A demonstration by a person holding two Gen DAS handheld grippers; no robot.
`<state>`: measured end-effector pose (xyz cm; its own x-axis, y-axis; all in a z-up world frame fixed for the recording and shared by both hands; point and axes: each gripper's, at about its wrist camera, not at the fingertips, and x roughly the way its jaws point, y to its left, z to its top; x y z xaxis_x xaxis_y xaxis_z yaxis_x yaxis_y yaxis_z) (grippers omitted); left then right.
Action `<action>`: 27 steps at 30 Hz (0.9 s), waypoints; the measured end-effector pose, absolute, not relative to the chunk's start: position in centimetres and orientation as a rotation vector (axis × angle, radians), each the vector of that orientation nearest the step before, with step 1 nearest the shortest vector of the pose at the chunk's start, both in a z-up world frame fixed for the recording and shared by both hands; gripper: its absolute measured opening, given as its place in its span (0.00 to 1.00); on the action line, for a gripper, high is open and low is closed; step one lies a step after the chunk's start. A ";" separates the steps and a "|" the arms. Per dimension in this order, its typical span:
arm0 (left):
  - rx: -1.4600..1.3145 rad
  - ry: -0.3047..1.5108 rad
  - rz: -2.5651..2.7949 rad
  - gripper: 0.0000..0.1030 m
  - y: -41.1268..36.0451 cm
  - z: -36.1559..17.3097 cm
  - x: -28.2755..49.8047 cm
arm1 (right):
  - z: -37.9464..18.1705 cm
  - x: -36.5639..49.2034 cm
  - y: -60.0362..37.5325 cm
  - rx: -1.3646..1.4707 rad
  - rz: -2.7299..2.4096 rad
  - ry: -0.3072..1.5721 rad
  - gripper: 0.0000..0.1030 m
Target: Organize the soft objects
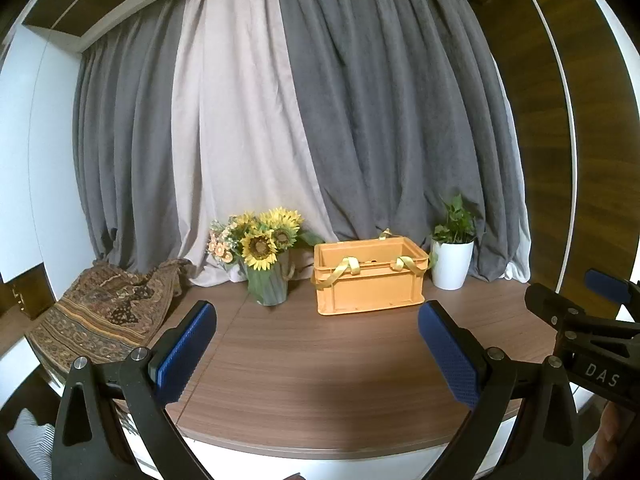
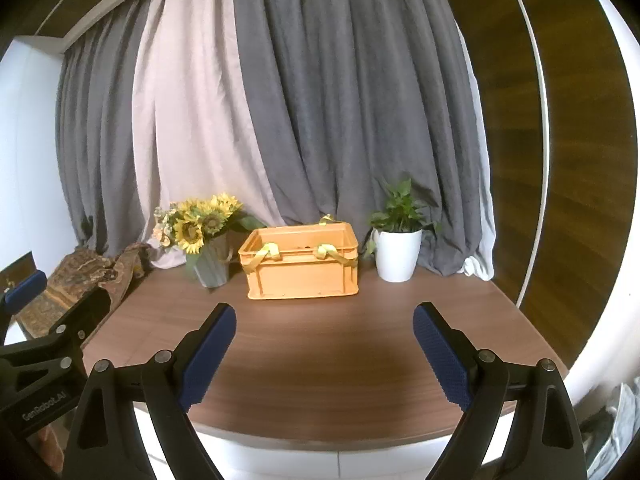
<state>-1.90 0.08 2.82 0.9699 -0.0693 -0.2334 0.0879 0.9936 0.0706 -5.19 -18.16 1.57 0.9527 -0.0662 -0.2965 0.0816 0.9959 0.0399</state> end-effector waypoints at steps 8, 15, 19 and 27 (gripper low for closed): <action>0.080 0.220 -0.084 1.00 0.2 3.1 -2.2 | 1.6 -5.4 -18.1 0.054 -0.065 0.300 0.89; 0.080 0.219 -0.084 1.00 0.2 3.2 -2.3 | 1.6 -5.4 -18.2 0.056 -0.064 0.298 0.89; 0.080 0.216 -0.080 1.00 0.1 3.3 -2.4 | 1.6 -5.4 -18.2 0.057 -0.064 0.299 0.89; 0.078 0.216 -0.080 1.00 0.1 3.3 -2.4 | 1.7 -5.5 -18.1 0.055 -0.065 0.299 0.89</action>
